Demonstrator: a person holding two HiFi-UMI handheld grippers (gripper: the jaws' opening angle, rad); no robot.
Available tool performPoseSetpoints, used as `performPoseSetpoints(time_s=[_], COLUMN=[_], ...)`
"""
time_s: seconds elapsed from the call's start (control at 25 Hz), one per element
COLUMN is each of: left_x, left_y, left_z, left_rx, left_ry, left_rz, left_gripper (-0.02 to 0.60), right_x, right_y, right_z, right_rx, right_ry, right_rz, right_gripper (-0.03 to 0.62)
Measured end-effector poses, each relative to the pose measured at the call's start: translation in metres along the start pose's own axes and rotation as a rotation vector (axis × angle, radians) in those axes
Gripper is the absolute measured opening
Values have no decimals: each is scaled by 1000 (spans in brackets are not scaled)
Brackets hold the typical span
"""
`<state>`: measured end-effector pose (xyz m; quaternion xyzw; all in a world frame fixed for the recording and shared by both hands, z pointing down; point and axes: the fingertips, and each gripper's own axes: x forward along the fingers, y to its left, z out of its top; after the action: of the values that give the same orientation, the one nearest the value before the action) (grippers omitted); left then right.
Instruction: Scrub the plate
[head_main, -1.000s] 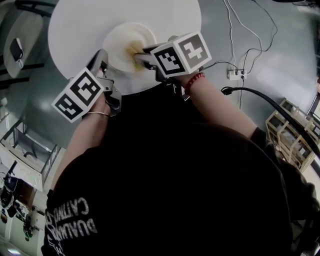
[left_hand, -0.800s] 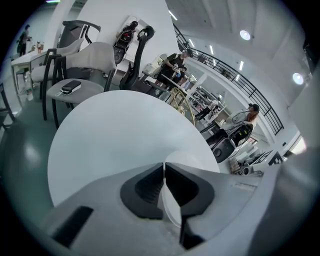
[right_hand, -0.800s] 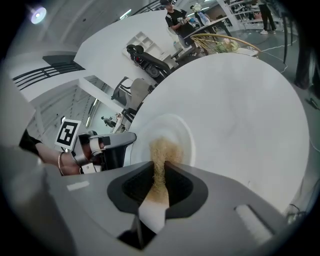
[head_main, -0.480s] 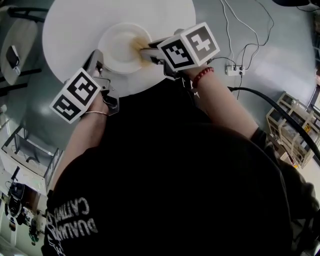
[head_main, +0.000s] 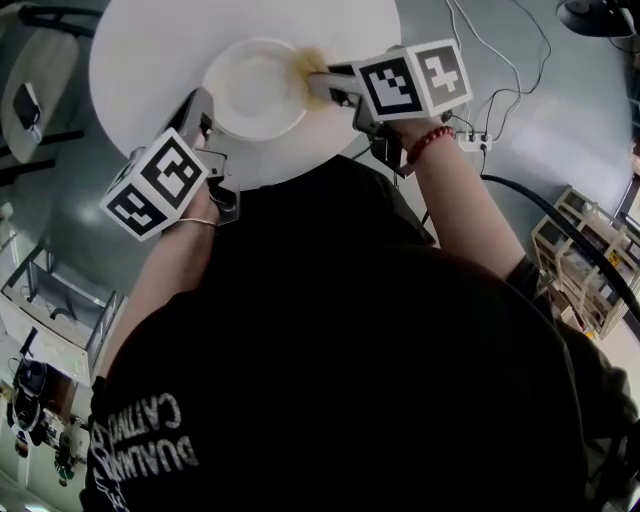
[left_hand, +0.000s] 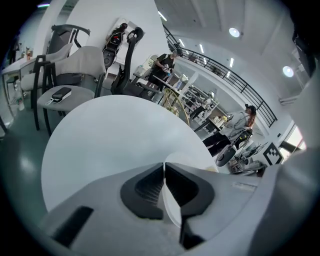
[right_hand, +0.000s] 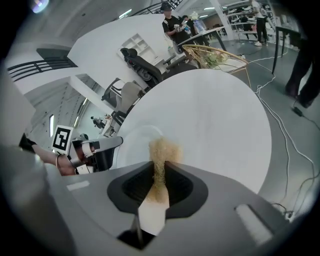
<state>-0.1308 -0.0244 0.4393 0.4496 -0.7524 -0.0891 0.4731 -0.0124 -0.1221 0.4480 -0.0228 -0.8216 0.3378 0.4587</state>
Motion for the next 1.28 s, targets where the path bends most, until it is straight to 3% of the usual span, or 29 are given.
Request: performPoseSetpoints(time_s=[0.12, 0.24, 0.4, 0.68, 0.84, 1.28], left_x=[1, 2, 5, 9, 10, 20], left_y=[1, 2, -2, -17, -11, -4], left_z=[1, -1, -2, -1, -4, -3], left_rx=[-19, -60, -87, 36, 1, -35], left_ry=[1, 3, 7, 48, 65, 81], left_rz=[0, -3, -25, -50, -36, -9], left_gripper=[12, 12, 12, 12, 12, 14], right_x=[-6, -3, 31, 61, 57, 35], right_y=[11, 40, 79, 97, 86, 57], right_z=[21, 34, 11, -22, -31, -39], right_rx=[-2, 7, 4, -112, -117, -35], right_ry=[-86, -160, -73, 75, 117, 97], right_rz=[34, 150, 265, 251, 226, 152], right_gripper=[69, 69, 71, 69, 67, 66])
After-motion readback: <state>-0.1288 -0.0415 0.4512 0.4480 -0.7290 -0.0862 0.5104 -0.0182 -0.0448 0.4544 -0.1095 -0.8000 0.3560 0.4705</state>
